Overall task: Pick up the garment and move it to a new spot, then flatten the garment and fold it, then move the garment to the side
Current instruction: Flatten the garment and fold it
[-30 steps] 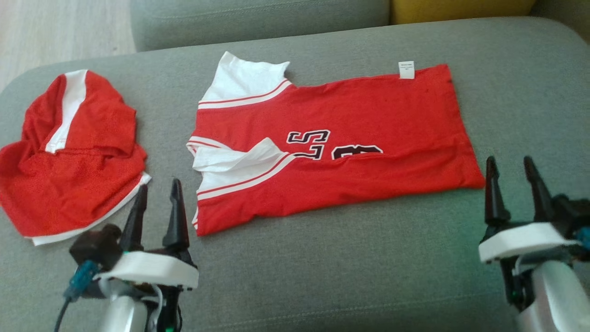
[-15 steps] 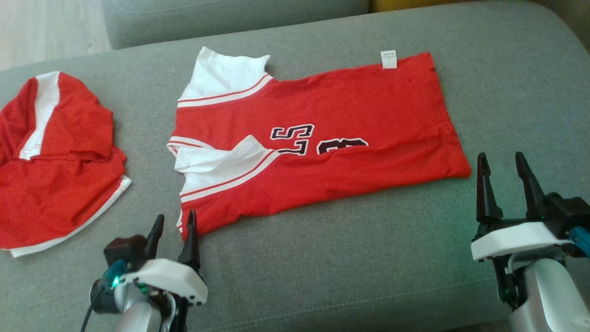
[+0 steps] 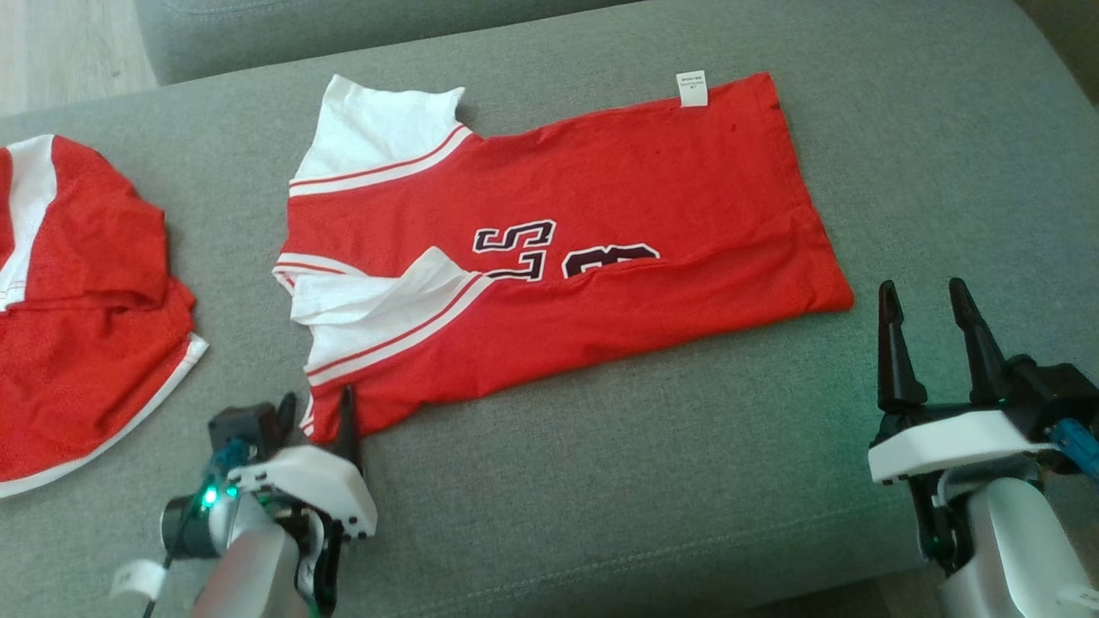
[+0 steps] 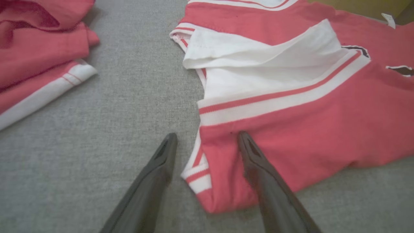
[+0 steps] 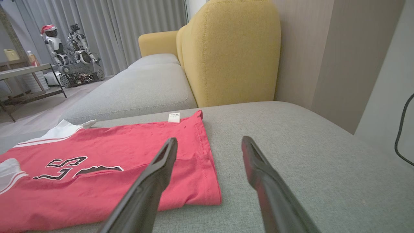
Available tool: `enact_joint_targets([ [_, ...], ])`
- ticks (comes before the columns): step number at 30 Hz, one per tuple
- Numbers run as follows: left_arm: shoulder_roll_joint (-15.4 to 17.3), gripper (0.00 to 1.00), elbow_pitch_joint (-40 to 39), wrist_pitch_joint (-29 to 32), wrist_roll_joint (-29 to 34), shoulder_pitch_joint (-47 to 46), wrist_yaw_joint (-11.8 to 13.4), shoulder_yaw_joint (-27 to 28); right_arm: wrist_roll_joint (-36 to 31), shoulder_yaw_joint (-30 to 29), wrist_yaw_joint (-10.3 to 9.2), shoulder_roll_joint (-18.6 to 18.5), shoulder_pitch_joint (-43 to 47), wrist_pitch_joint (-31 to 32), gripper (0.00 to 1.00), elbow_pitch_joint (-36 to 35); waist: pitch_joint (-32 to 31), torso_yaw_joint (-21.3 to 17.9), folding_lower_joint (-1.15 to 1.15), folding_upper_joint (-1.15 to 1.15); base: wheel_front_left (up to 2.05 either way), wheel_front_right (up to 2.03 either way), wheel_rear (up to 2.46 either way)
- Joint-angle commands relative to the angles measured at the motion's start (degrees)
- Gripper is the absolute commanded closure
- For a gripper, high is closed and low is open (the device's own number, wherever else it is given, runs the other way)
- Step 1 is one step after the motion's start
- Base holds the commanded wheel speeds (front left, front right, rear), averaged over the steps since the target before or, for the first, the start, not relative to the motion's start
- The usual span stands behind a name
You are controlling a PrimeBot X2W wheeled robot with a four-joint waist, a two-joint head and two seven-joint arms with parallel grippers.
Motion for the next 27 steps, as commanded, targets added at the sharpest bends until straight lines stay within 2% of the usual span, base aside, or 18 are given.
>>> enact_joint_targets([
  [1, 0.9, 0.68, 1.1, 0.0, 0.1, -1.9, -0.3, 1.2, 0.2, 1.4, -0.04, 0.0, -2.4, -0.6, 0.0, -2.0, 0.0, 0.0, 0.0, 0.0, 0.0, 0.0, 0.0],
  [2, 0.9, 1.0, 1.8, 0.0, 0.0, -2.3, -0.5, 1.1, 0.2, 1.3, -0.04, 0.0, -2.3, -0.6, 0.0, -2.0, 0.0, 0.1, 0.0, 0.0, 0.0, 0.0, 0.0],
  [7, 0.8, 1.0, 2.1, 0.0, 0.0, -3.3, -1.4, 0.8, 0.2, 1.3, -0.04, 0.0, -2.4, -0.6, 0.0, -1.0, -0.2, 1.0, 0.0, 0.0, 0.0, 0.0, 0.0],
  [11, 0.7, 1.0, -3.3, 0.0, 0.4, -2.7, -1.2, 1.3, 1.6, -0.5, -0.04, 0.2, -3.7, 1.1, 0.0, 2.4, -0.4, 2.8, 0.0, 0.0, 0.0, 0.0, 0.0],
  [13, 0.6, 1.0, -8.8, 0.0, 1.3, -1.3, -1.4, 1.2, 2.7, -2.7, -0.04, 0.5, -5.3, 3.7, 0.0, 6.2, -0.3, 4.6, 0.0, 0.0, 0.0, 0.0, 0.0],
  [18, 0.3, 1.0, -16.0, 0.0, 2.9, 0.9, -2.4, -1.0, 4.8, -7.3, -0.04, 0.9, -9.2, 8.4, 0.0, 13.7, 0.6, 7.4, 0.0, 0.0, 0.0, 0.0, 0.0],
  [27, 0.2, 1.0, -19.9, 0.0, 3.0, 1.4, -2.9, -5.2, 5.0, -12.2, -0.04, -0.3, -17.0, 12.1, 0.0, 26.2, 3.5, 10.2, 0.0, 0.0, 0.0, 0.0, 0.0],
])
